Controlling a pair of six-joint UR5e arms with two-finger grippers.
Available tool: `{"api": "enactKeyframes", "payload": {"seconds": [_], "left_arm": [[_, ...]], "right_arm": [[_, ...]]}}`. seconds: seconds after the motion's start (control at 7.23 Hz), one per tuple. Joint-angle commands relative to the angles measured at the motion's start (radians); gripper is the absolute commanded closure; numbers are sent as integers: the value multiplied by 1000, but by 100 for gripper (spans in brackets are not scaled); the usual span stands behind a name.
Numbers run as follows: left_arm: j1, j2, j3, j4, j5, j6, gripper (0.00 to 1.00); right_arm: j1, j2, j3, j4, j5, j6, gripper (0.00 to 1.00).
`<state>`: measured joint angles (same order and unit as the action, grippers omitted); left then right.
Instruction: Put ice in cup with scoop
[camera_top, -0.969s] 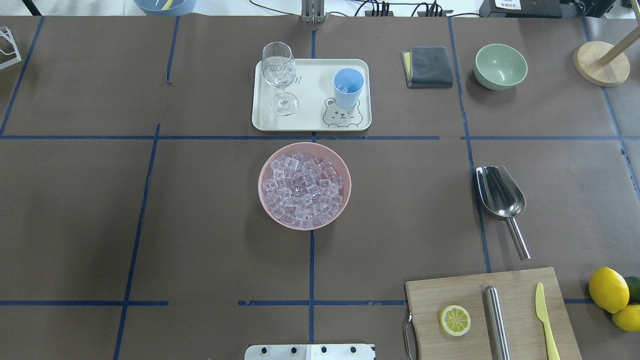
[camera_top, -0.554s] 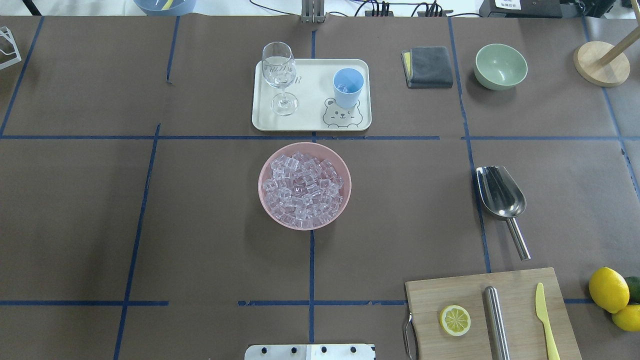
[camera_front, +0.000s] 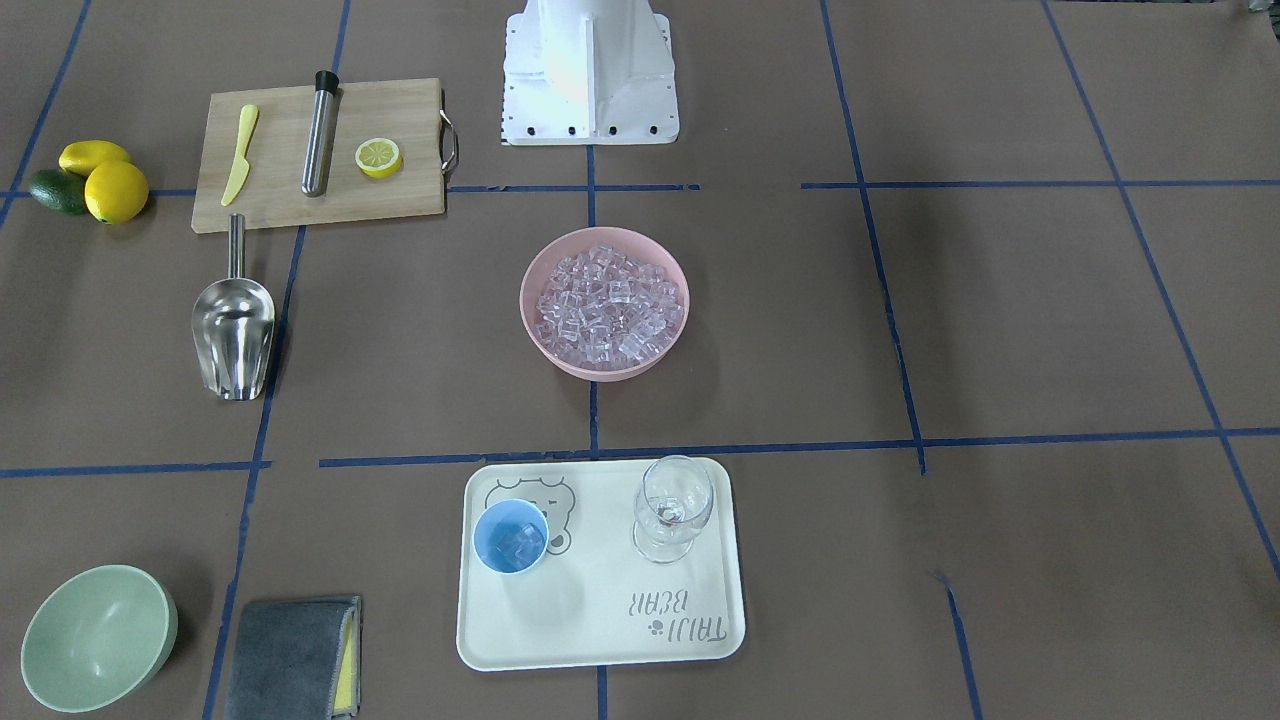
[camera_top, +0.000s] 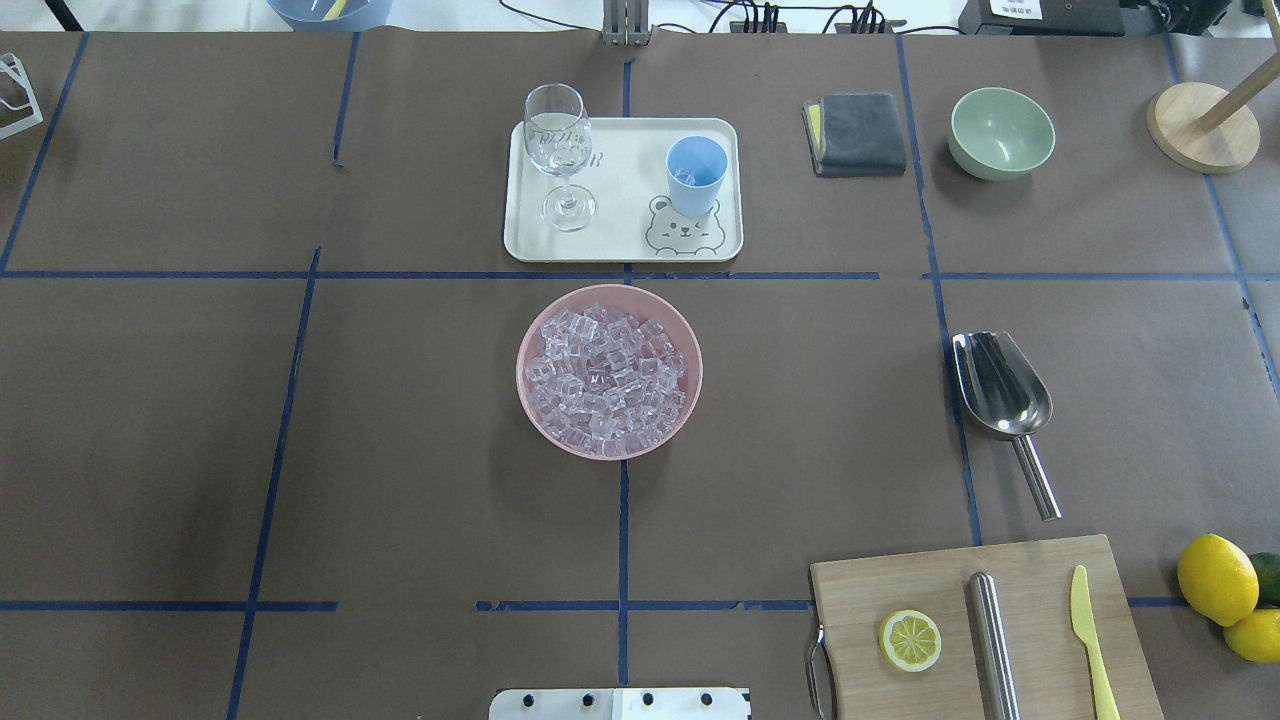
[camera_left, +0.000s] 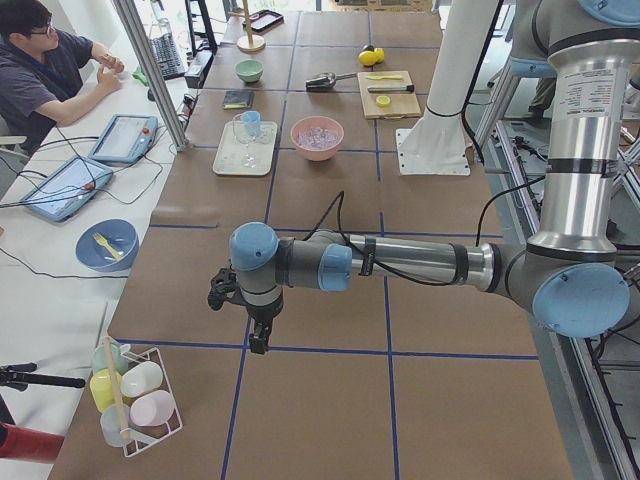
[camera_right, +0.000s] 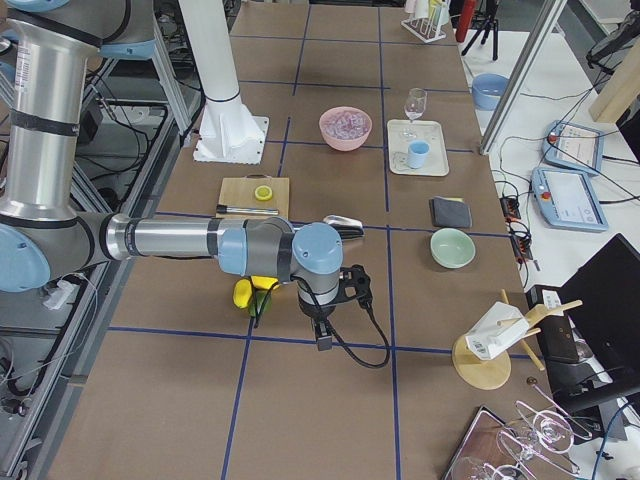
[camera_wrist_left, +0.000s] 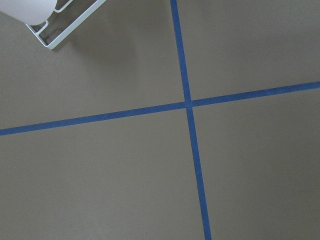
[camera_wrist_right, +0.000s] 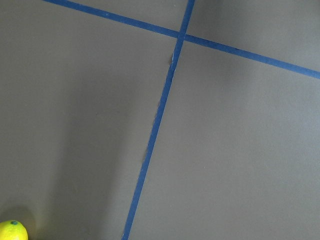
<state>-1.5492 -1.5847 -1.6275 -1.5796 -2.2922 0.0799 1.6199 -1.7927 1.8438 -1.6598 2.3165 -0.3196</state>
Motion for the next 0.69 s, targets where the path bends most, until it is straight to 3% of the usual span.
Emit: {"api": "enactKeyframes", "payload": {"seconds": [0.0, 0.55], "left_arm": [[-2, 5, -12, -2, -6, 10, 0], [11, 5, -11, 3, 19, 8, 0]], "right_arm": [[0, 1, 2, 0, 0, 1, 0], [0, -1, 0, 0, 1, -1, 0]]}}
